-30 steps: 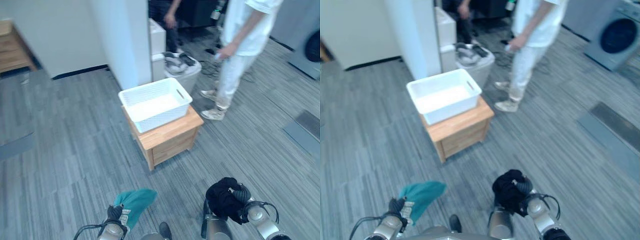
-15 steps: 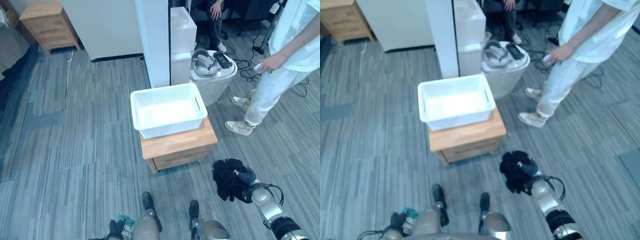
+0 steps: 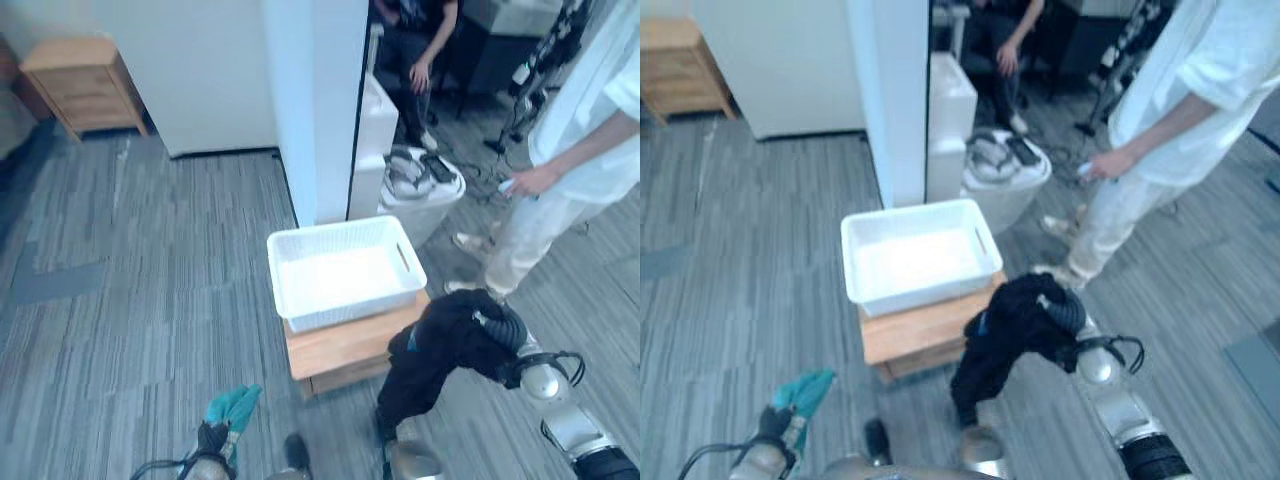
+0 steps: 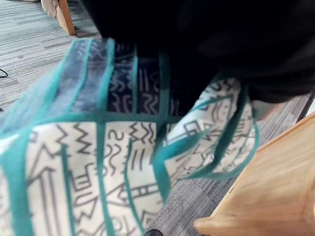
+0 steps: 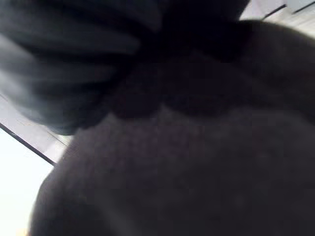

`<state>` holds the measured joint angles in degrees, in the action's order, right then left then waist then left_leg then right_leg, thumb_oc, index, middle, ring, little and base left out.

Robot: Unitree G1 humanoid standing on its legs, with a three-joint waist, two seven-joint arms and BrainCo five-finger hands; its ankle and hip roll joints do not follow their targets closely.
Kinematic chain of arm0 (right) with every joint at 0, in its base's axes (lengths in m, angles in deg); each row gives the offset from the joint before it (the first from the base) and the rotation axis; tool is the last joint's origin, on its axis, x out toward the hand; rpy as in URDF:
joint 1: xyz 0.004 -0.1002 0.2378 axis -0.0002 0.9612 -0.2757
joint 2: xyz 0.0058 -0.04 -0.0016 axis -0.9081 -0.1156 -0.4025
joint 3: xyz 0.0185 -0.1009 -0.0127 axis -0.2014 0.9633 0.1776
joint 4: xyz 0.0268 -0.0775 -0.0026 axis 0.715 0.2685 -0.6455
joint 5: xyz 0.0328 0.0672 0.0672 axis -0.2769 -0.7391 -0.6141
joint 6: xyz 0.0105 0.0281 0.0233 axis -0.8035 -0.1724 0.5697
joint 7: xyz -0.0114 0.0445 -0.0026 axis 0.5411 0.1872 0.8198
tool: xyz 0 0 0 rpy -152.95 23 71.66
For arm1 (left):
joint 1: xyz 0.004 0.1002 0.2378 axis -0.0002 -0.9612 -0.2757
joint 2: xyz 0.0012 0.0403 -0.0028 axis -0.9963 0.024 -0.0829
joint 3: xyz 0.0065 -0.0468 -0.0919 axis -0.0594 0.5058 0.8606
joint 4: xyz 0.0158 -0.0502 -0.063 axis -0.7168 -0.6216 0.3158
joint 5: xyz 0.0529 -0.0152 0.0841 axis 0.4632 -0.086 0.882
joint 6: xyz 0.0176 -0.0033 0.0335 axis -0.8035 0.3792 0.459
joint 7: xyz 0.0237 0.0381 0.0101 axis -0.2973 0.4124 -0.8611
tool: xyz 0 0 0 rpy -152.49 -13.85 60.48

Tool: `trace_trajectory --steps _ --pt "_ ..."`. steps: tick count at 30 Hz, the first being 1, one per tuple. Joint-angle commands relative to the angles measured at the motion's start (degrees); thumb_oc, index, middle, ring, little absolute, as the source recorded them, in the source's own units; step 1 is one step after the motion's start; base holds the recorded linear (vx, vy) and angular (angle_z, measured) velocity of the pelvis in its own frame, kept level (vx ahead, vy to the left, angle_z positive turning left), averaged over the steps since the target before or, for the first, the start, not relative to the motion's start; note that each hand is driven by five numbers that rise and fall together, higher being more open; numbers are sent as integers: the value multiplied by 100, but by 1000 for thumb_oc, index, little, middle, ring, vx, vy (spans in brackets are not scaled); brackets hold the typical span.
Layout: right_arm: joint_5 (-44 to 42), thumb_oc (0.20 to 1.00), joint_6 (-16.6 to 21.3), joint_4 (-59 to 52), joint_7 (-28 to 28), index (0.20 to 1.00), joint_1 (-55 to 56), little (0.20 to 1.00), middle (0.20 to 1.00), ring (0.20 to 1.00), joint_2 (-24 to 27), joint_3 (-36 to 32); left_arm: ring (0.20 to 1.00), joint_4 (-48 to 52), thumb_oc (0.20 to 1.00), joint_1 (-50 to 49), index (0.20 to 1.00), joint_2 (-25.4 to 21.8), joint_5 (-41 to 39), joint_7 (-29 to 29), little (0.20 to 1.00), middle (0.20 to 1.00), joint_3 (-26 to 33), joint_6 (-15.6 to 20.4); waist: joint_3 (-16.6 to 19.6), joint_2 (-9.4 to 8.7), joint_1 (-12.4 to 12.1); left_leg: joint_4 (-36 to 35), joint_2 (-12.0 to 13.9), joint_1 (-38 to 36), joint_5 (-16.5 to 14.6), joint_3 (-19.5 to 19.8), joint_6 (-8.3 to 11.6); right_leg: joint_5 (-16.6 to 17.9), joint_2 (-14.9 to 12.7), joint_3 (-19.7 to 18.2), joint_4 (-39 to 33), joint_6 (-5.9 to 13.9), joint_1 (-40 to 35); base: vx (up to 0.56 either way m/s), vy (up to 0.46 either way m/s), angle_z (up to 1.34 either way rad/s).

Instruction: Tidy up the quilt and then pick up the clothes from the bed and put them into the laundry hamper.

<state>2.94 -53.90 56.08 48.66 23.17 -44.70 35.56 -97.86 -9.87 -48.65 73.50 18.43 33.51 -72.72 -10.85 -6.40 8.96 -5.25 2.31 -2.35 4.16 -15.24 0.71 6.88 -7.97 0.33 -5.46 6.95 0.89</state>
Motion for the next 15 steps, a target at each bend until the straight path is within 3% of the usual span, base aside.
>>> trace_trajectory --steps 1,4,7,9,15 --pt "99 200 541 -419 204 200 -1192 200 200 200 645 -349 200 -199 200 253 200 33 66 81 200 200 -164 183 -57 314 -77 25 419 -376 -747 -112 351 -658 -26 172 46 354 -74 107 -30 -9" --pt "-6 200 649 -853 98 200 -2129 200 200 200 1135 45 200 -223 200 264 200 77 -101 111 200 200 -272 215 0 307 -188 25 475 -351 -719 -78 411 -688 -9 282 46 334 -141 97 -51 2" --pt "-74 200 682 -946 42 200 -3069 200 200 200 1263 575 200 -181 200 289 200 121 -317 163 200 200 -381 270 33 288 -297 25 504 -318 -709 -15 445 -741 11 348 46 301 -181 66 -36 1" --pt "-74 200 678 -852 51 200 -3310 200 200 200 1244 755 200 -159 200 284 200 148 -362 184 200 200 -386 278 32 291 -299 25 508 -317 -703 -2 449 -751 16 360 46 293 -198 34 -18 -1" --pt "232 200 515 -31 -36 200 -4532 200 200 200 838 1782 200 580 200 193 200 151 -997 476 200 200 -337 505 -55 319 -648 25 553 -188 -607 188 507 -816 15 596 46 230 -249 21 -46 19"
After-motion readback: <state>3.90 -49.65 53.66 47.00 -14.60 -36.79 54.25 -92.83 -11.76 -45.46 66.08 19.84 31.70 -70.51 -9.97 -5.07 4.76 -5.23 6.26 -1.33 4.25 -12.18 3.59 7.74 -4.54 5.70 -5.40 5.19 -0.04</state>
